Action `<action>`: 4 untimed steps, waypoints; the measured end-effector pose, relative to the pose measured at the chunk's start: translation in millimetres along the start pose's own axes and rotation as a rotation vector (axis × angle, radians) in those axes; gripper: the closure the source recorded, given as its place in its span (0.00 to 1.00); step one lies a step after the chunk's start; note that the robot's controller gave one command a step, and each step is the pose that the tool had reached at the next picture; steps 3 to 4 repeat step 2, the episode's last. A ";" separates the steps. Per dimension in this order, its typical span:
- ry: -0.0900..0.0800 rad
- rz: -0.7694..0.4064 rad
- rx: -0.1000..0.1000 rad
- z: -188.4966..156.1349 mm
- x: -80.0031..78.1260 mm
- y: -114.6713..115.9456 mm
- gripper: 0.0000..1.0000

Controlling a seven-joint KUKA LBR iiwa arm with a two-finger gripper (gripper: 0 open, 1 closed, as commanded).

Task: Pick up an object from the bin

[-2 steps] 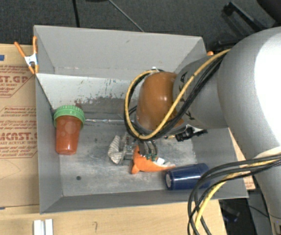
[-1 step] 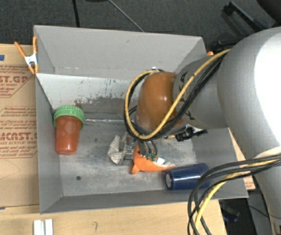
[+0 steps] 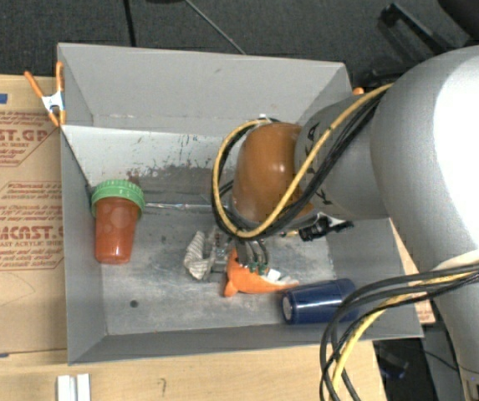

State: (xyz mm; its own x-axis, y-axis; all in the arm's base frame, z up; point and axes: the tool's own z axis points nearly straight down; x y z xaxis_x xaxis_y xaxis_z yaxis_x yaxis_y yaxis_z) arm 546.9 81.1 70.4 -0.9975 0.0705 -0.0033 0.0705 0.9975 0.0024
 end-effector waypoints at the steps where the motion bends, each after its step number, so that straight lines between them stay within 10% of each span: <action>1: 0.002 -0.014 0.001 0.3 -7.0 12.0 1.00; 2: -0.007 -0.041 0.001 -172.6 -18.1 -10.2 1.00; 4: -0.007 -0.041 0.001 -172.6 -18.1 -10.2 1.00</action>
Offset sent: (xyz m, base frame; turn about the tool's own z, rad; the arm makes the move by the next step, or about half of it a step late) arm 0.0145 -0.0119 0.1694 -0.0416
